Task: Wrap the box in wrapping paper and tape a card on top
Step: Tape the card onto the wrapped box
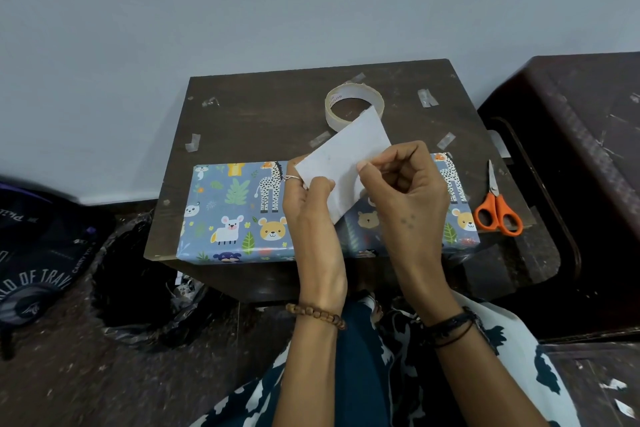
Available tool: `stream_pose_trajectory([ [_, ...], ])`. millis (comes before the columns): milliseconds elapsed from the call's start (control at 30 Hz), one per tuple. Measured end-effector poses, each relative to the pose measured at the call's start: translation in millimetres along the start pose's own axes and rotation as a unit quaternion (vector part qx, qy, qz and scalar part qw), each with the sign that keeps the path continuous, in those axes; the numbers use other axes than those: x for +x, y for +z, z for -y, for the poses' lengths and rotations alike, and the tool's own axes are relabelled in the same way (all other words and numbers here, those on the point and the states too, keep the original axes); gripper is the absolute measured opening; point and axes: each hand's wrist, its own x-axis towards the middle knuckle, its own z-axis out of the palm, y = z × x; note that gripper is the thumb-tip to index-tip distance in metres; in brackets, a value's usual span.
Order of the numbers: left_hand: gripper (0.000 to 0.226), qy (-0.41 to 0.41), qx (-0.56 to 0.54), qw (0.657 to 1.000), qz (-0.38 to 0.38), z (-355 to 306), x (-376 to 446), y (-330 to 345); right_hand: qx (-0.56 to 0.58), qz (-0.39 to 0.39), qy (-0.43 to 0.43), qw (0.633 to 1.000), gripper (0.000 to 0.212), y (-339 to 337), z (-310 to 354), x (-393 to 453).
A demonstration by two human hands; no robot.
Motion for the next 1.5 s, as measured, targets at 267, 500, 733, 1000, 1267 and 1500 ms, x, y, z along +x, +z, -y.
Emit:
stream_pose_trajectory([
  [267, 0.024, 0.006, 0.028, 1.000, -0.001, -0.6, -0.1, 1.3, 0.033, 0.057, 0.025, 0.998, 0.012, -3.7, 1.7, 2.8],
  [500, 0.026, 0.005, 0.016, 1.000, 0.015, 0.9, 0.0, -2.2, -0.008, 0.055, 0.001, 0.998, 0.016, -2.9, -2.0, 2.7],
  [733, 0.026, 0.038, 0.066, 0.997, 0.019, 5.3, 5.4, -4.2, -0.010, 0.056, -0.013, 0.998, 0.018, -2.9, 0.0, 1.1],
  [1000, 0.028, 0.134, 0.170, 0.976, -0.009, 15.0, 4.9, -4.5, -0.088, 0.032, -0.042, 0.995, 0.012, -3.1, -2.0, -2.2],
  [1267, 0.030, 0.155, 0.177, 0.972, -0.026, 17.9, 3.0, 1.1, -0.081, -0.005, -0.008, 0.997, 0.007, -0.5, -0.8, -4.6],
  [1500, 0.031, 0.161, 0.168, 0.972, -0.015, 18.0, 1.5, 0.1, -0.065, -0.012, -0.002, 0.998, 0.006, 0.1, 1.3, -4.7],
])
